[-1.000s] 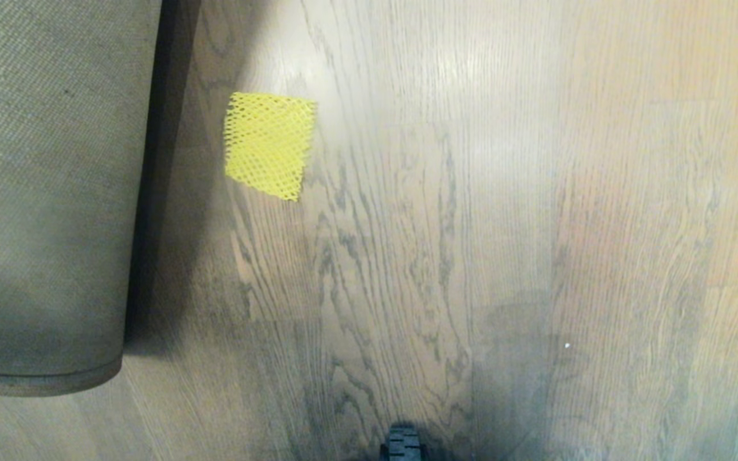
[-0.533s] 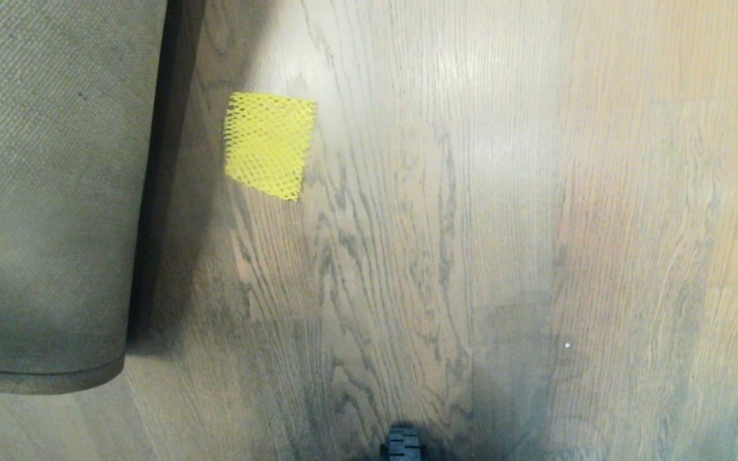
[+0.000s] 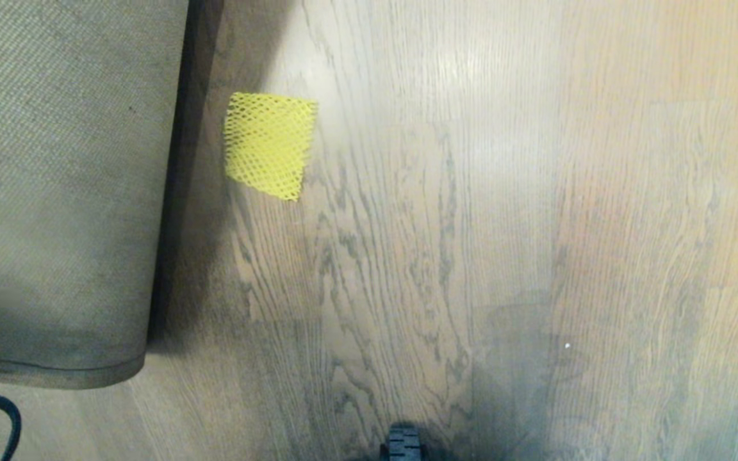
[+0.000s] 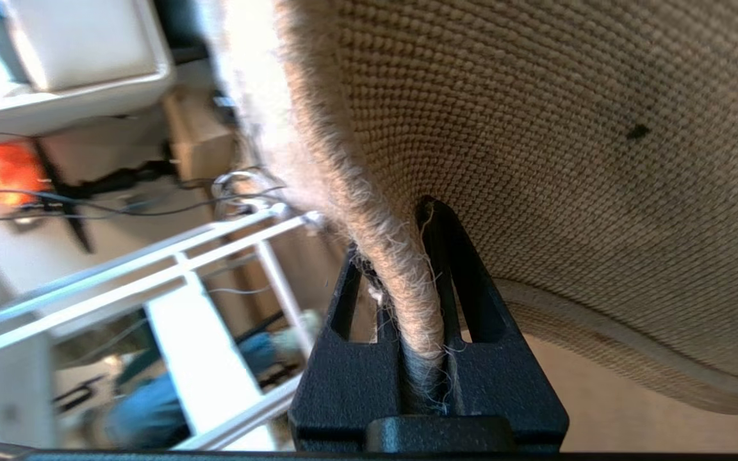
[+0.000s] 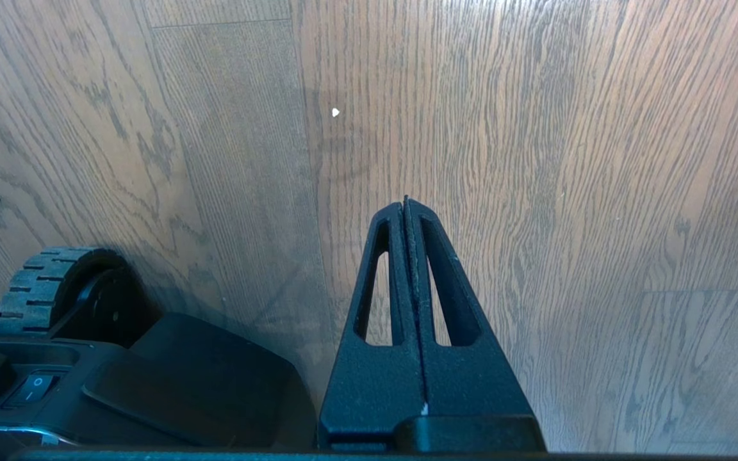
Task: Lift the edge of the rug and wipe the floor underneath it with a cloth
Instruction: Pick up the foam protection net
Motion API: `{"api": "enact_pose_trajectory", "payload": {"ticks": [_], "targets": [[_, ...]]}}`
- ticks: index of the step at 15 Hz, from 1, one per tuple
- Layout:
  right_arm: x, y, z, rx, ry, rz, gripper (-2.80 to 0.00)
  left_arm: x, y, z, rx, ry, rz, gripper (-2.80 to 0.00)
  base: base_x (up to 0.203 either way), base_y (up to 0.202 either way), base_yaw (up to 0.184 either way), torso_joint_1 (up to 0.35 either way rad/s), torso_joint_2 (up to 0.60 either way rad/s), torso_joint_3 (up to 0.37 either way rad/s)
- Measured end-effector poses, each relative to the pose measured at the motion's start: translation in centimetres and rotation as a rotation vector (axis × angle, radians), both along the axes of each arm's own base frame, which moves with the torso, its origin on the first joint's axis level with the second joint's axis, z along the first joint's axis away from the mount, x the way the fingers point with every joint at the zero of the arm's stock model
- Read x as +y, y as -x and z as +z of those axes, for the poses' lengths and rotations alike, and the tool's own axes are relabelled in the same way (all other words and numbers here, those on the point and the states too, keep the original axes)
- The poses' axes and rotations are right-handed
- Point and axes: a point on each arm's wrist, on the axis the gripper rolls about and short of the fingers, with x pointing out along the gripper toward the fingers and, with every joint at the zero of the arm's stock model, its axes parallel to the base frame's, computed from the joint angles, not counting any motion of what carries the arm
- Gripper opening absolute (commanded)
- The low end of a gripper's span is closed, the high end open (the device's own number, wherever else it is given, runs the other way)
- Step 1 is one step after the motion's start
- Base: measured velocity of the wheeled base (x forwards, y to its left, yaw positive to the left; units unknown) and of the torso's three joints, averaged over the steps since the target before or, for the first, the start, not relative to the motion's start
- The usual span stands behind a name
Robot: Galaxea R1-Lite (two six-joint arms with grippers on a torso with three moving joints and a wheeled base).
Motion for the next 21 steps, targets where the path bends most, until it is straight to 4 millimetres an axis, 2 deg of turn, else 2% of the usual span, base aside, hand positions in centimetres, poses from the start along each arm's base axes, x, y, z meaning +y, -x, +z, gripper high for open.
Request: {"api": "enact_pose_trajectory", "payload": {"ticks": [11, 21], "targets": [[0.0, 0.0, 0.0, 0.001, 0.0, 0.0, -2.8, -1.4, -2.0, 0.2, -0.045, 0.088, -0.101, -2.8, 0.0, 0.0, 0.0, 0.0, 0.0, 0.0], [0.0, 0.0, 0.0, 0.001, 0.0, 0.0, -2.8, -4.5, -4.1, -0.3, -0.092, 0.223, -0.269, -2.8, 0.0, 0.0, 0.0, 0.0, 0.0, 0.0]]}}
